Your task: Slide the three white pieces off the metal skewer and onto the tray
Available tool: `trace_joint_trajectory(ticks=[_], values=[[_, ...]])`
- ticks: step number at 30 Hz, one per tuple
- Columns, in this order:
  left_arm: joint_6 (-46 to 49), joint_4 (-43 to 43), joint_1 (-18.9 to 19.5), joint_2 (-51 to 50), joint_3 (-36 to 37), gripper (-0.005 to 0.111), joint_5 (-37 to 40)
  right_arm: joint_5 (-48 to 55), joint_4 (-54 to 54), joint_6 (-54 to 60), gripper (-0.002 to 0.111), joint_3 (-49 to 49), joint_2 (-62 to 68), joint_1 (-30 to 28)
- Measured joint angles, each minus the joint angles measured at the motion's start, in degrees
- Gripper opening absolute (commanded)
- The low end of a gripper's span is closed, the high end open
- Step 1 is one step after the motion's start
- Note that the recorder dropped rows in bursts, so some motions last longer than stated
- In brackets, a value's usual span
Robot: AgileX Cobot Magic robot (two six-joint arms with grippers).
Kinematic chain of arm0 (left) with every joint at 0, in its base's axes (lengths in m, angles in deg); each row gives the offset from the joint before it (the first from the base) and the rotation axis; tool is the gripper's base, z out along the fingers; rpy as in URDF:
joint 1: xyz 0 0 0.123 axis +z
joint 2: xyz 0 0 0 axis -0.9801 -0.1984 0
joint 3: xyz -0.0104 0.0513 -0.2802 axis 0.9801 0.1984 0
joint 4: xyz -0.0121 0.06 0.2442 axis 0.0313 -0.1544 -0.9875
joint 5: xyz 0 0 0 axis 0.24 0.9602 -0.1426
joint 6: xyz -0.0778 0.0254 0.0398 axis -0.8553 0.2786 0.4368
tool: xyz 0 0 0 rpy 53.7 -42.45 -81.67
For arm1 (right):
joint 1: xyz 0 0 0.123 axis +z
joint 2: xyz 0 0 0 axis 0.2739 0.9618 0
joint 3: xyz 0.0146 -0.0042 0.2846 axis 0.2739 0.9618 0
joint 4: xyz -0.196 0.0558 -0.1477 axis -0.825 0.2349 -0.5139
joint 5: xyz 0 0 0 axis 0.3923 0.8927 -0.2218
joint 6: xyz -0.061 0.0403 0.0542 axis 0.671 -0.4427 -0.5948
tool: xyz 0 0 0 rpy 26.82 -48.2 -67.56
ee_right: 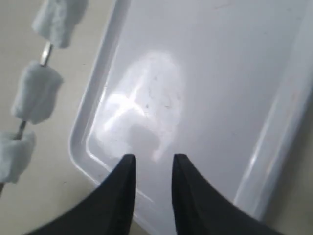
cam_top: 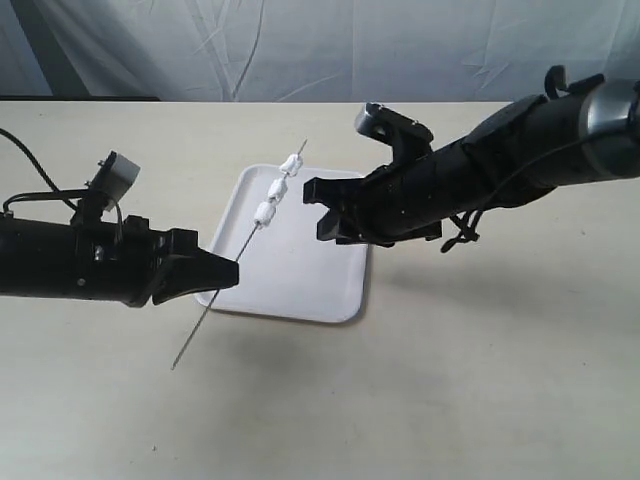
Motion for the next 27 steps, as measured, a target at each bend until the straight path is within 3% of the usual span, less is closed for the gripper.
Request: trace_joint_trajectory(ticks=[3, 6, 10, 14, 20, 27], values=[[1.44, 1.47, 0.06, 0.05, 1.11, 0.0, 0.12, 8.94, 5.28, 7.96, 0.026, -2.47, 3.59, -3.48], [2.92, 1.6, 0.06, 0.13, 1.54, 0.0, 0.33, 19.14, 12.7, 14.08, 0.026, -2.6, 6.94, -10.46], [2.94, 1.6, 0.06, 0.26, 1.54, 0.0, 2.77, 29.3, 23.76, 24.81, 0.026, -2.73, 9.03, -12.86], [0.71, 1.6, 0.06, 0.26, 1.54, 0.0, 3.92, 30.33, 25.22, 28.89, 0.026, -2.83, 10.32, -12.27], [-2.01, 1.6, 0.06, 0.26, 3.72, 0.0, 3.45, 30.74, 25.22, 30.07, 0.044, -2.83, 11.83, -12.01], [-1.43, 1.6, 0.06, 0.3, 7.72, 0.0, 1.61, 30.86, 25.36, 30.17, 0.042, -2.83, 11.83, -12.01]])
